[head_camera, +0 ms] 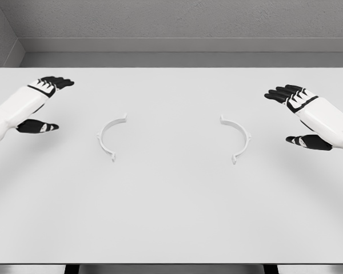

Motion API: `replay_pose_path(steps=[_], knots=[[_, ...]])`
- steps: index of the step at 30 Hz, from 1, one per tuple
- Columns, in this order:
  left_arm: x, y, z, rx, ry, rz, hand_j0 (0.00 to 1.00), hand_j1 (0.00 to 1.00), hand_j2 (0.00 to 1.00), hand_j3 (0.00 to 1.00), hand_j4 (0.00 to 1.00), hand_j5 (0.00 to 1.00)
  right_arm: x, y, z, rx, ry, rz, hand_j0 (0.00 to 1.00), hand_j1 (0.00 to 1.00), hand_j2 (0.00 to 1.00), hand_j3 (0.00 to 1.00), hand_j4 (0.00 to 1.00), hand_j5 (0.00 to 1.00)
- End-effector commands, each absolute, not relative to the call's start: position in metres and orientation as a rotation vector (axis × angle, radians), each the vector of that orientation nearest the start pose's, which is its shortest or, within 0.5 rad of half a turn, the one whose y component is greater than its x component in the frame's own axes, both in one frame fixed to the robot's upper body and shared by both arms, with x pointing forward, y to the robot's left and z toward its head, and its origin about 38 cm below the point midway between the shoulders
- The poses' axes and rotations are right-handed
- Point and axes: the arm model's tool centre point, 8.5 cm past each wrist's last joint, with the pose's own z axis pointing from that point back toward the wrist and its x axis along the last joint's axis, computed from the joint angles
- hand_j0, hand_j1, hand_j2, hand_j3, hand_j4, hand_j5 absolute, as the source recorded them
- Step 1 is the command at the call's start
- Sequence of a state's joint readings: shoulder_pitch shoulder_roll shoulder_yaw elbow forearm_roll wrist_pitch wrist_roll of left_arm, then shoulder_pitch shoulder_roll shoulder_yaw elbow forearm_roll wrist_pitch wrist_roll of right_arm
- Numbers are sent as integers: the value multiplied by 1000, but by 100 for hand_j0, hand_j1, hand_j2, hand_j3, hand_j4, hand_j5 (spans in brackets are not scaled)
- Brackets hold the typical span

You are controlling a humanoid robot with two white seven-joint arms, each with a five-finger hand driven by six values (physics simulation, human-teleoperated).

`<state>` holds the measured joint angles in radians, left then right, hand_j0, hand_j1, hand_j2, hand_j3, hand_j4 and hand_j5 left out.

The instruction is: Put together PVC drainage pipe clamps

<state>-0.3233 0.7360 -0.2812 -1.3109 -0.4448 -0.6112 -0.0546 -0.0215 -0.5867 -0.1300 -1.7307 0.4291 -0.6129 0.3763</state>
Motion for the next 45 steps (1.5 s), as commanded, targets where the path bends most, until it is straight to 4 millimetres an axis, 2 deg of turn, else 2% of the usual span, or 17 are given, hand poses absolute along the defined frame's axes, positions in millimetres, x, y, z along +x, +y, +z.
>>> replay_pose_path(steps=[1,7,8,10,12,15,21,26,32,34,38,45], knots=[[418,374,159,595,-1705,-1447,100,100,100,100,100,100,344,-350,208,-598,-1807,1494,100,100,100,100,100,100],[427,375,154,595,-1700,-1414,100,100,100,100,100,100,346,-349,205,-599,-1795,1504,100,100,100,100,100,100],[427,370,152,585,-1708,-1405,100,100,100,100,100,100,358,-335,209,-621,-1778,1589,100,100,100,100,100,100],[428,367,149,573,-1709,-1405,100,100,100,100,100,100,387,-311,197,-587,-1696,1685,100,100,100,100,100,100],[438,359,144,554,-1703,-1407,100,100,100,100,100,100,401,-306,187,-640,-1610,1694,100,100,100,100,100,100],[439,351,139,532,-1705,-1409,100,100,100,100,100,100,415,-303,176,-661,-1524,1713,100,100,100,100,100,100],[443,339,133,502,-1709,-1413,100,100,100,100,100,100,423,-304,156,-643,-1436,1740,100,100,100,100,100,100],[442,339,133,502,-1709,-1412,100,100,100,100,100,100,424,-301,147,-626,-1413,1761,100,100,100,100,100,100],[441,333,127,481,-1702,-1431,100,100,100,100,100,100,428,-299,146,-624,-1402,1768,100,100,100,100,100,100],[441,323,122,455,-1709,-1433,100,100,100,100,100,100,433,-294,145,-621,-1408,1762,100,100,100,100,100,100],[440,317,119,440,-1711,-1437,100,100,100,100,100,100,434,-295,143,-620,-1400,1762,100,100,100,100,100,100],[440,319,116,439,-1701,-1436,100,100,100,100,100,100,440,-295,141,-629,-1385,1758,100,100,100,100,100,100]])
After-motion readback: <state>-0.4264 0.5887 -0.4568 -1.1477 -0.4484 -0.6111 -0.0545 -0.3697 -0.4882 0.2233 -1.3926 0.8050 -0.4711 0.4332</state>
